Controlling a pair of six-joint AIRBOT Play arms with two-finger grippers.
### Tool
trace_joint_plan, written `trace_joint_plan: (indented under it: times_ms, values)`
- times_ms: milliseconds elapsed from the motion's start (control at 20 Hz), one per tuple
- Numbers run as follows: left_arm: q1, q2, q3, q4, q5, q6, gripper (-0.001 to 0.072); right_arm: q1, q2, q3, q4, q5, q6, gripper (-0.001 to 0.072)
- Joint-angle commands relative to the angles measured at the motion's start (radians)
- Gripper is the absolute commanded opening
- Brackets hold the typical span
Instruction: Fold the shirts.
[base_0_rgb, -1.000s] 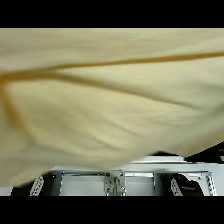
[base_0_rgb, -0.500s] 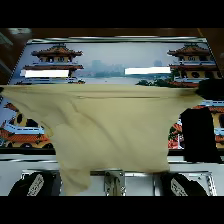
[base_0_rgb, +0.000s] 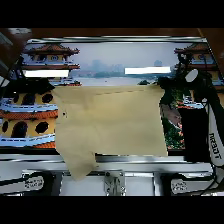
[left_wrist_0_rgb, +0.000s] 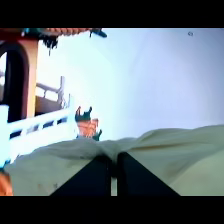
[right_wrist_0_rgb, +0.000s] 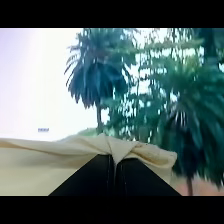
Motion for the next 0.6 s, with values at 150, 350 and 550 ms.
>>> trace_joint_plan:
  times_ms: [150,350,550]
  values:
    - [-0.104,-0.254,0.089,-0.052,0.335,0.045,0.0042,0.036,-0.159,-0.005,0.024,-0.432,-0.005,0.0056]
    - [-0.082,-0.278,0.092,-0.030,0.208,0.045,0.0042,0.036,-0.169,-0.005,0.005,-0.326,-0.005,0.0056]
    - [-0.017,-0.275,0.187,0.120,-0.267,0.040,0.0042,0.036,-0.070,-0.005,-0.240,0.045,-0.003,0.0056]
